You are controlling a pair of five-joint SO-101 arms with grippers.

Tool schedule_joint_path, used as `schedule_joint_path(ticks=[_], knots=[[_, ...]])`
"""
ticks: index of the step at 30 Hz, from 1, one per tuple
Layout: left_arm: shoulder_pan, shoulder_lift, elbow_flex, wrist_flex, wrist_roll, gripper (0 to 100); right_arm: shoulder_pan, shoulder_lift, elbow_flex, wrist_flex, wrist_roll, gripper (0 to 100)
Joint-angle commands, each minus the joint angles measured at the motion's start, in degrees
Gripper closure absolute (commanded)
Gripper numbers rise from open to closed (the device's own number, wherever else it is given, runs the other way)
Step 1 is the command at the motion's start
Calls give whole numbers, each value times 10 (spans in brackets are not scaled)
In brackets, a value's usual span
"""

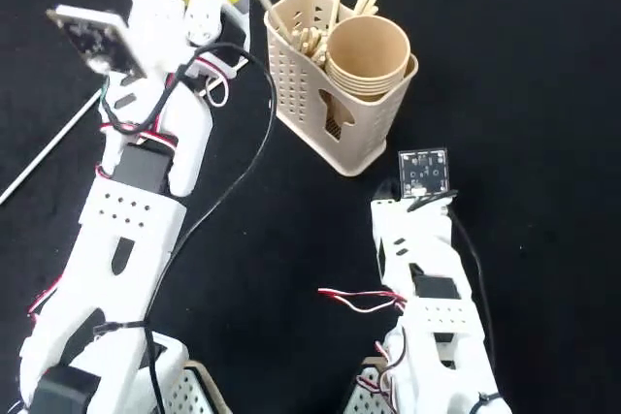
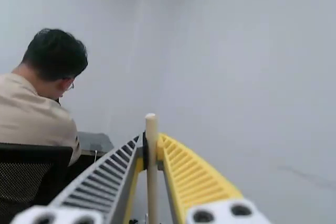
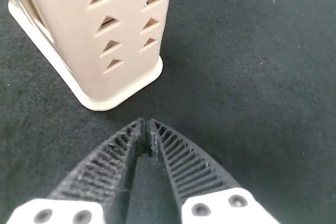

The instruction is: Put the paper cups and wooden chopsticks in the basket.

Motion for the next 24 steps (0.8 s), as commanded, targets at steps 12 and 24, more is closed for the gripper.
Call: schedule_joint_path(ticks=[12,24], knots=[[8,33,70,-131,4,971,-4,-8,-4,-11,5,984],[58,68,-172,376,-45,791,-3,-8,-2,-11,5,984]])
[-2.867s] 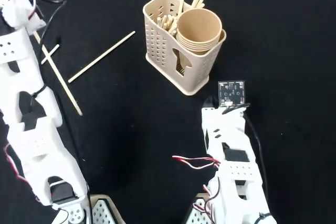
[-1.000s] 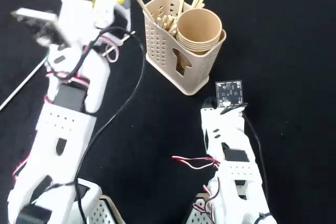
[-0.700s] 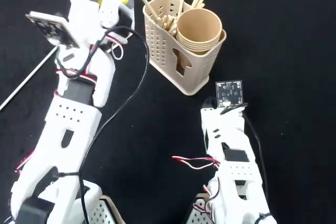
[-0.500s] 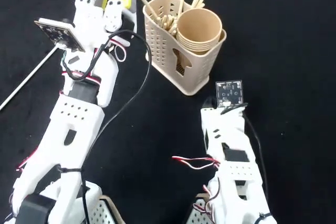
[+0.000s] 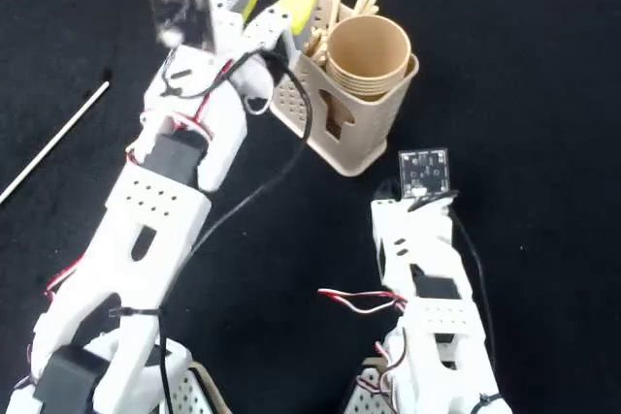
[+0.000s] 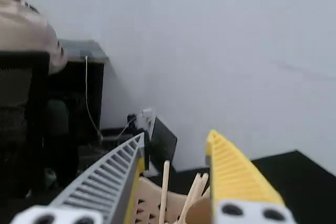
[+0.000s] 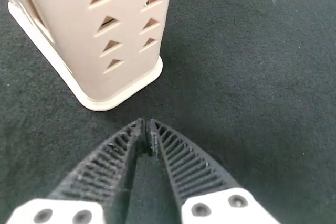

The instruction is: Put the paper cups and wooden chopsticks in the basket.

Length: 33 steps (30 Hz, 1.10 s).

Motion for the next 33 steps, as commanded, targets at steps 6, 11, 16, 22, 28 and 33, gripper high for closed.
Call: schedule_joint_path(ticks=[6,11,16,22,28,33], knots=[[-44,36,-252,309,-87,791,-3,-8,-2,-11,5,984],[-108,47,-444,527,-142,791,-4,-8,-2,-11,5,984],[-180,116,-604,675,-213,791,-4,-8,-2,-11,5,984],[-233,287,-718,743,-343,791,-4,-8,-2,-11,5,984],[-294,461,-797,755,-448,791,-4,-8,-2,-11,5,984],[-323,600,-831,719,-518,791,-4,-8,-1,-11,5,984]])
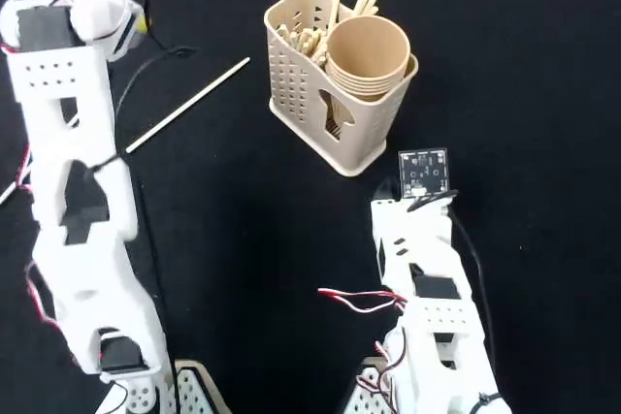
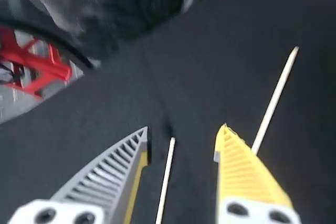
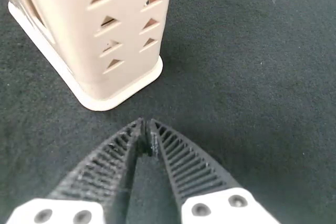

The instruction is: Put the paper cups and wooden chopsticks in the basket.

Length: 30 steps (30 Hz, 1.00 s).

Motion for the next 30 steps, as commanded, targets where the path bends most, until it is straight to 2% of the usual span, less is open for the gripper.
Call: schedule_joint_path(ticks=[1,5,14,17,30], knots=[[-27,107,-52,-40,-66,791,-4,-8,-1,-11,5,984],[-36,204,-96,-93,-66,791,-5,-8,-1,-11,5,984],[-86,345,-209,-135,-69,791,-5,-8,-1,-11,5,984],[-105,375,-215,-147,-104,792,-5,-8,-1,-11,5,984],[-131,491,-210,-209,-158,792,-23,-8,3,-11,6,984]])
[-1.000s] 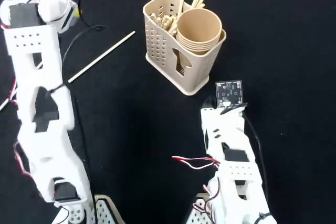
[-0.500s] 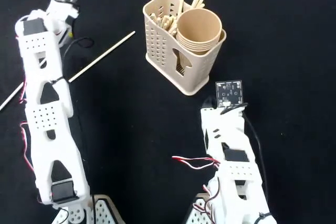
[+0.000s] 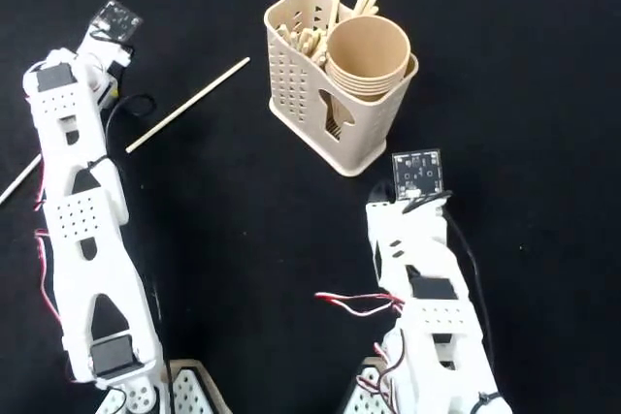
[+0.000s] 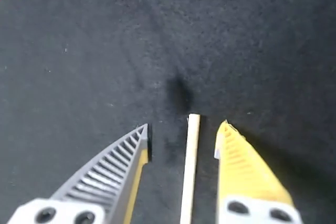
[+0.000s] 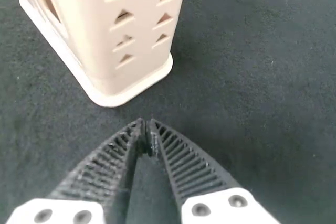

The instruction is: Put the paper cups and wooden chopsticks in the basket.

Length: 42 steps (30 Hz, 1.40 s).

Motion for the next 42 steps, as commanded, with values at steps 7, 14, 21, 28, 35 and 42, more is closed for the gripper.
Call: schedule_joint_path(ticks=[7,14,21,28,35,42], knots=[[-60,92,-26,-55,-16,792,-7,-8,-2,-11,6,984],[-90,119,-26,-17,-15,891,-7,-8,-2,-11,6,984],[-86,122,-27,121,-15,971,-7,-8,-2,-11,6,984],[-80,118,-27,218,-7,971,-7,-8,-2,-11,6,984],[-62,113,-182,334,156,971,-7,-8,-2,-11,6,984],[-36,-81,-160,375,386,972,-7,-8,-4,-11,6,984]])
